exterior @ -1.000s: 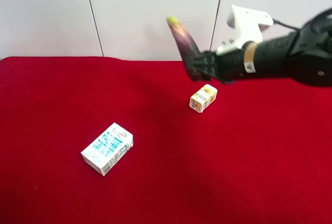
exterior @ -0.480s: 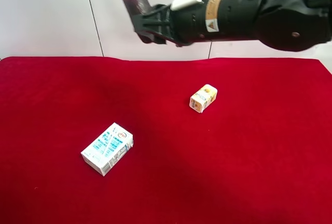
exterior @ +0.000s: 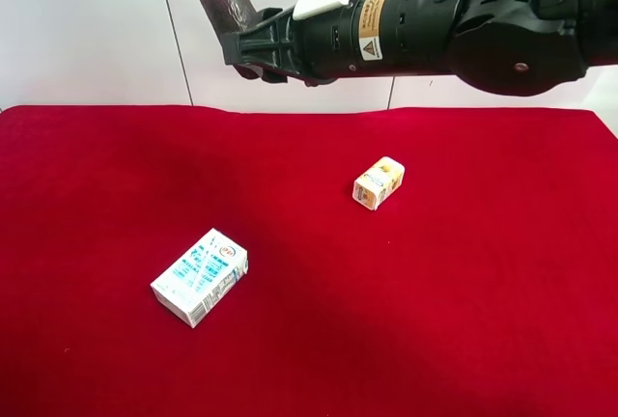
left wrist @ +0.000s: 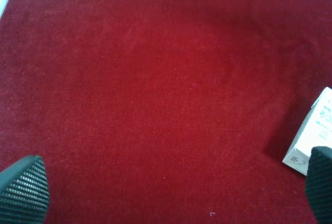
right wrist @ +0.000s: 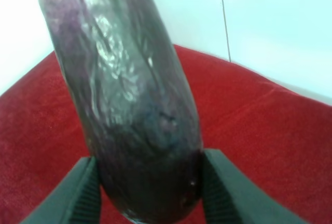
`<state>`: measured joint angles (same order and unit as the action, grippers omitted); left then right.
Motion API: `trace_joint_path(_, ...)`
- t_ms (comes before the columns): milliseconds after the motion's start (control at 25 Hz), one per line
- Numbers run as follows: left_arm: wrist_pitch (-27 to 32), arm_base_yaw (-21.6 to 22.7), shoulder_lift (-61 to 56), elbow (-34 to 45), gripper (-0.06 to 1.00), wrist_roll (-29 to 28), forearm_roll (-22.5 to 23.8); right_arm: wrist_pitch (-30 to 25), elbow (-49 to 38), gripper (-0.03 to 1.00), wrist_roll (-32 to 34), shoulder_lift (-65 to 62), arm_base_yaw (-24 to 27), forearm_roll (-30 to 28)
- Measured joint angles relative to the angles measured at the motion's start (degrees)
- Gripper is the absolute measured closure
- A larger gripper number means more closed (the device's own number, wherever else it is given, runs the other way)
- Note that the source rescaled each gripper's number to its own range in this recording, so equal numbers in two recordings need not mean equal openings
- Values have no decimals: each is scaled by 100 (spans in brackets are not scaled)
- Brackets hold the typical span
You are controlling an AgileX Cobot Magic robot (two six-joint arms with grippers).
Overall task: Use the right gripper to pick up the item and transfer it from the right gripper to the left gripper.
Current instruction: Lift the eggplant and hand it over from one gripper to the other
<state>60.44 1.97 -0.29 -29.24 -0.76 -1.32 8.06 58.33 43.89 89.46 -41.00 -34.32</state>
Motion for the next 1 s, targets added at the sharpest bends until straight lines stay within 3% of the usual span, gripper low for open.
trace_joint_path(480, 0, 0, 0, 0, -6, -5, 0, 0, 0, 94, -21, 0, 0, 0)
trace_joint_path(840, 0, 0, 0, 0, -6, 1, 0, 728, 0, 94, -21, 0, 0, 0)
trace_joint_path(1000, 0, 0, 0, 0, -6, -5, 0, 782, 0, 94, -21, 0, 0, 0)
